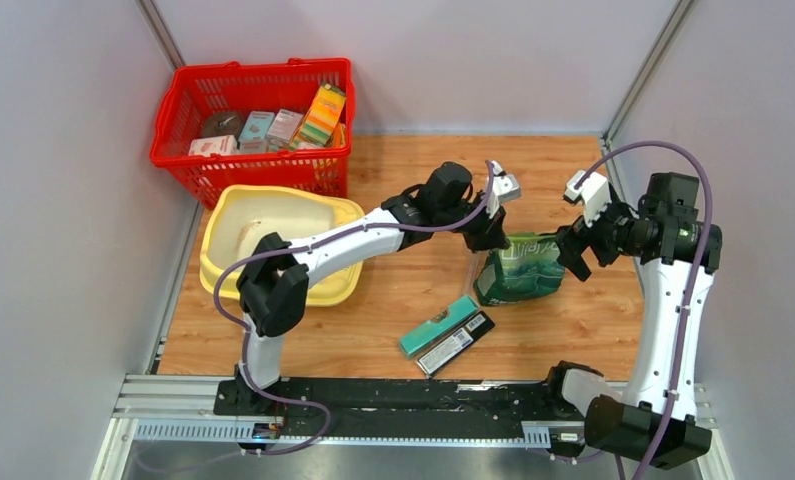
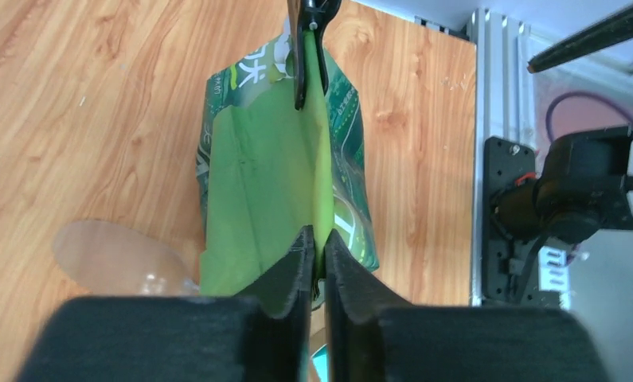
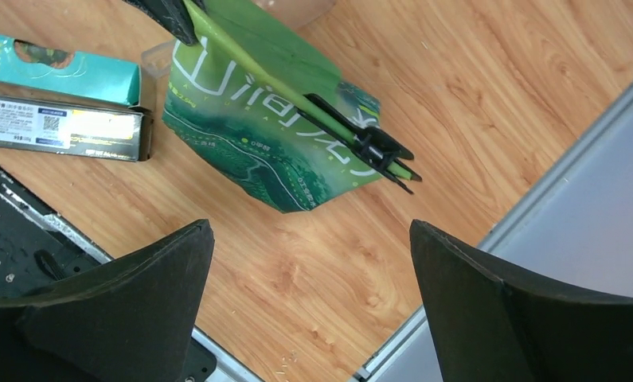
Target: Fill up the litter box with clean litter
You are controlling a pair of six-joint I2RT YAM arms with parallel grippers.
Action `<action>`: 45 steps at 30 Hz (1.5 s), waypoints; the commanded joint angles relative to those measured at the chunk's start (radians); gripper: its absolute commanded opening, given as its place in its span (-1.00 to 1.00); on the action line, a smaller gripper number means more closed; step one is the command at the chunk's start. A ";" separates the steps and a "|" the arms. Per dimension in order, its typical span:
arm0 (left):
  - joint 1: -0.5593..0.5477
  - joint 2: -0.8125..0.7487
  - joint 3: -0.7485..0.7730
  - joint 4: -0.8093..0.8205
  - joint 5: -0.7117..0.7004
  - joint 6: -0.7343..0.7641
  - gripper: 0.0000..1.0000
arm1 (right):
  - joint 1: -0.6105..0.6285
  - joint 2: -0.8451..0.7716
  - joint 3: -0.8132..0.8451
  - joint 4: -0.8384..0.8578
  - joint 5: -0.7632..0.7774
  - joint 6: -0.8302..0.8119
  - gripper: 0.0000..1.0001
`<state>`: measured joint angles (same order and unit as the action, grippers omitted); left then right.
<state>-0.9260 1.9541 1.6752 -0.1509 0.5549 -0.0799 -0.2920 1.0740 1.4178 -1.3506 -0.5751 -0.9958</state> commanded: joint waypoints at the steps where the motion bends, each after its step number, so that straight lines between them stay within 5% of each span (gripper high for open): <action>1: -0.007 -0.113 -0.009 0.133 0.043 0.031 -0.50 | 0.024 0.003 -0.017 -0.038 -0.089 -0.089 1.00; 4: -0.005 -0.129 0.018 0.064 -0.006 0.121 -0.16 | 0.028 0.017 -0.019 -0.025 -0.129 -0.111 1.00; 13: 0.093 -0.256 0.029 -0.105 -0.062 0.232 0.33 | 0.128 0.055 0.020 -0.028 -0.129 -0.236 1.00; 20: 0.239 -0.464 -0.152 -0.219 -0.087 0.261 0.36 | 0.221 0.150 0.073 -0.016 -0.052 -0.262 1.00; 35: 0.338 -0.785 -0.488 -0.305 -0.190 0.333 0.34 | 0.376 0.486 0.167 -0.150 0.089 -0.296 0.39; 38: 0.340 -0.788 -0.499 -0.320 -0.196 0.353 0.33 | 0.376 0.492 0.153 -0.163 0.119 -0.291 0.14; 41: 0.343 -0.785 -0.506 -0.329 -0.193 0.368 0.32 | 0.378 0.484 0.153 -0.135 0.151 -0.215 -0.92; 45: 0.342 -0.782 -0.497 -0.352 -0.204 0.391 0.31 | 0.315 0.443 0.242 0.031 0.065 -0.053 -1.00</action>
<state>-0.5884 1.1931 1.1709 -0.4896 0.3626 0.2592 0.0830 1.5711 1.5612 -1.3823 -0.4789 -1.2114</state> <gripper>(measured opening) 0.655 0.014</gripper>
